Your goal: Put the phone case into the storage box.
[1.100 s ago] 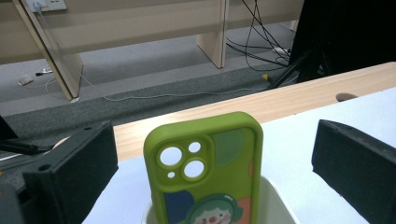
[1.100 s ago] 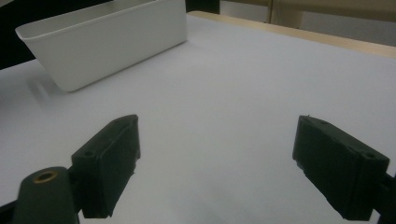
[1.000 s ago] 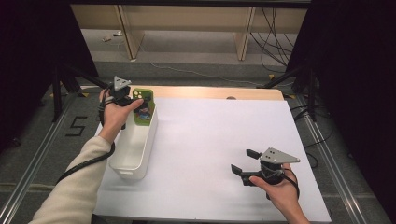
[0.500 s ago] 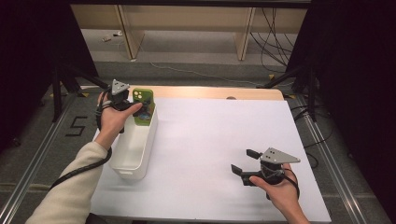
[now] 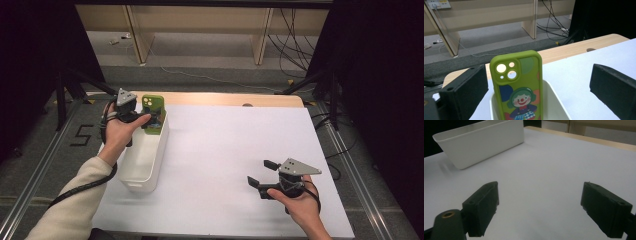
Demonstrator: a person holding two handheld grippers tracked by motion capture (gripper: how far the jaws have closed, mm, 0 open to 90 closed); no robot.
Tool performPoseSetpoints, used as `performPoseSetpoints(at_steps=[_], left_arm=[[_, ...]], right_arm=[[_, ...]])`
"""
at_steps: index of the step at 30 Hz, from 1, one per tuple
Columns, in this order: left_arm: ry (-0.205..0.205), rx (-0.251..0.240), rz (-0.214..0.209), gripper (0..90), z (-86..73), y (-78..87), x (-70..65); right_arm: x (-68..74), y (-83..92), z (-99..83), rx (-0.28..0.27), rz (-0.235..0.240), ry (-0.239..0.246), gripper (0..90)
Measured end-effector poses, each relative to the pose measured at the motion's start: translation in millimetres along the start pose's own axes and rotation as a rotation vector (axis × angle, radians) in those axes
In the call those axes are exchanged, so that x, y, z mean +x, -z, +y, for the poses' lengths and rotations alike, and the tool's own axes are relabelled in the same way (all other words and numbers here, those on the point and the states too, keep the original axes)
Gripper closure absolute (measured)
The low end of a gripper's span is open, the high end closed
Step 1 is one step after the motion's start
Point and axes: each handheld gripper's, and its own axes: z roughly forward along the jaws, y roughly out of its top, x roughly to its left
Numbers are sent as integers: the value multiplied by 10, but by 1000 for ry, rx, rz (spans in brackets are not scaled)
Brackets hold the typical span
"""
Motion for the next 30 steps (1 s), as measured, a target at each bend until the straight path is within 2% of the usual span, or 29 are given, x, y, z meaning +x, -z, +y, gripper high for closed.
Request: performPoseSetpoints(at_steps=[15, 23, 30], left_arm=[[-9, -22, -17, 21, -55, 146, -77], [-3, -28, -45, 24, -110, 227, -133], [-13, -31, -61, 26, -149, 291, -173]], right_arm=[[2, 1, 2, -1, 1, 0, 161], [3, 0, 3, -2, 1, 0, 161], [4, 2, 4, -2, 2, -1, 161]])
